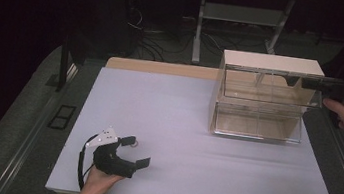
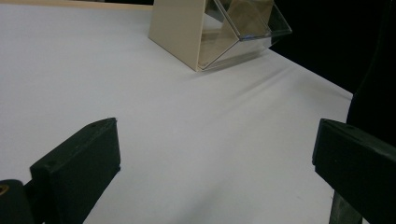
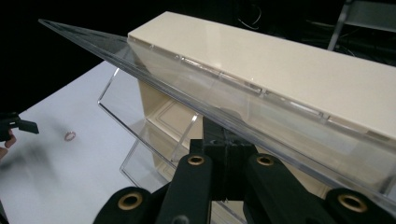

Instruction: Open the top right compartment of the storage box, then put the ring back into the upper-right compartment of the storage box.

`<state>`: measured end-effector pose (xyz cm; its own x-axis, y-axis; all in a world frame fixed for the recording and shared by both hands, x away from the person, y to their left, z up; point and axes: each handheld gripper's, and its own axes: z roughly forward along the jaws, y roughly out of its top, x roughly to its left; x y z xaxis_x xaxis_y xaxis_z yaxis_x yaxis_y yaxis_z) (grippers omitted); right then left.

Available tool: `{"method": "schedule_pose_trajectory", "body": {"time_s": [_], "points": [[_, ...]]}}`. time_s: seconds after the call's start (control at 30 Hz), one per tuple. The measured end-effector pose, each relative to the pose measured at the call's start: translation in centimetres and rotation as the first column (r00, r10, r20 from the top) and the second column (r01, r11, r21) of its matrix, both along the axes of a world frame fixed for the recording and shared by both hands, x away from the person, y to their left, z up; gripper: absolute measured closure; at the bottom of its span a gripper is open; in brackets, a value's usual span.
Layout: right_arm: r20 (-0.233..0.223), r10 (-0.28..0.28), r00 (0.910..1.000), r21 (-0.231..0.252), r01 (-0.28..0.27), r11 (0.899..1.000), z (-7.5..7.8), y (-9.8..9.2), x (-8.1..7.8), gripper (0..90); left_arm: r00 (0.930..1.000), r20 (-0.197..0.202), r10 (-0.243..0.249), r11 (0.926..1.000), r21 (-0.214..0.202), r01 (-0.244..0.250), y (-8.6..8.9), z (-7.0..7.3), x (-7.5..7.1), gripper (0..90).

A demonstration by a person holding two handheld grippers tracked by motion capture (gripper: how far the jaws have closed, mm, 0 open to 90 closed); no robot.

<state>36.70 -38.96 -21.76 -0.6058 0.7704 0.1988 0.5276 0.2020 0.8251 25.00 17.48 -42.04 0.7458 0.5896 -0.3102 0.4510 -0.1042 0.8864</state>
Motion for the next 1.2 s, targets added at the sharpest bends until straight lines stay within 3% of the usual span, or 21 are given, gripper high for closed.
{"method": "schedule_pose_trajectory", "body": {"time_s": [0.33, 0.63, 0.9, 1.2], "points": [[0.002, 0.007, 1.0000, -0.002, -0.007, 1.000, 0.1, -0.1, 0.1, 89.5, 0.9997, 0.022, -0.010, 0.9999, 0.014, 0.009, 0.2, 0.7, -0.1, 0.3], [0.003, 0.009, 1.0000, -0.007, -0.009, 1.000, 0.3, -0.1, 0.2, 89.5, 0.9997, 0.011, -0.020, 0.9987, 0.047, 0.020, 0.5, 1.6, 0.0, 1.2], [0.002, 0.002, 1.0000, -0.022, -0.002, 1.000, 0.5, 0.0, 0.4, 89.6, 0.9988, -0.030, -0.039, 0.9942, 0.099, 0.042, 1.0, 2.2, 0.9, 3.5], [0.000, 0.003, 1.0000, -0.041, -0.003, 0.999, 0.7, 0.2, 0.5, 89.5, 0.9973, -0.070, -0.021, 0.9904, 0.135, 0.030, 2.4, 2.0, 2.6, 7.4]]}}
